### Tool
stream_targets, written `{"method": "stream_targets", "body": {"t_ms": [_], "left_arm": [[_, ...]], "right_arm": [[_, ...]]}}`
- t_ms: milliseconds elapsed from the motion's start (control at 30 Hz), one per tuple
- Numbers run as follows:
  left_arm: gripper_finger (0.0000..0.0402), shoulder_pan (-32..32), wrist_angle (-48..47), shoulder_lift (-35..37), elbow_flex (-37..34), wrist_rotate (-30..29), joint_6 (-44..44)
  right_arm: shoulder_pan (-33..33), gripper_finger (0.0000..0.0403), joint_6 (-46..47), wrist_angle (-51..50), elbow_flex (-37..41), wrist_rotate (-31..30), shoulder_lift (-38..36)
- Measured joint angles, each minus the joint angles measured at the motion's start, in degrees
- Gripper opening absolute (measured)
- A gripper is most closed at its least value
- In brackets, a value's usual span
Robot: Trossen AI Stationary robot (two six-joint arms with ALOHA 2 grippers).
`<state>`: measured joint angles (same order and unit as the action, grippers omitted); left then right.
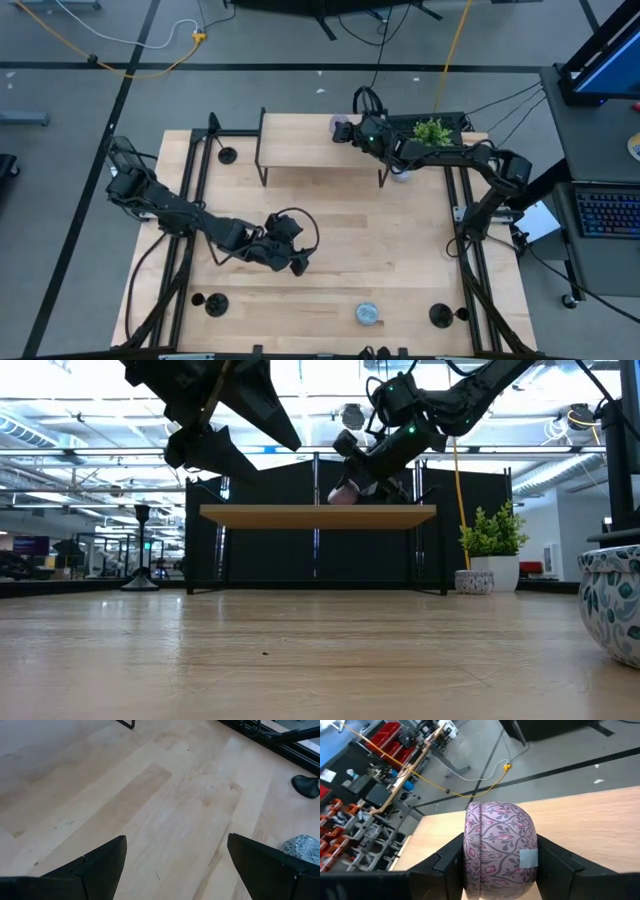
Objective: Pick & Place candle stick holders
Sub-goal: Put the pink patterned scented candle on the shelf
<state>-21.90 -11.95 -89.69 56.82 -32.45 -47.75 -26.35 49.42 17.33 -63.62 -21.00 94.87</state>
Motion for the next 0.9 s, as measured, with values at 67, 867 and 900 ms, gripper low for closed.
{"method": "stream_targets", "body": {"t_ms": [67, 867, 900], "left_arm": [[0.0351, -0.1, -0.1, 0.0, 0.0, 0.0, 0.0], [0.0351, 2.4, -6.9, 0.1, 0.0, 2.8, 2.8], [0.0351, 2.4, -6.9, 0.2, 0.0, 2.9, 2.8]], "right_arm": [[0.0, 0.0177, 0.0, -0.8, -0.1, -0.2, -0.1], [-0.6, 0.0182, 5.2, -5.9, -0.2, -0.5, -0.3], [-0.6, 0.0183, 5.2, -6.0, -0.2, -0.5, -0.3]]}}
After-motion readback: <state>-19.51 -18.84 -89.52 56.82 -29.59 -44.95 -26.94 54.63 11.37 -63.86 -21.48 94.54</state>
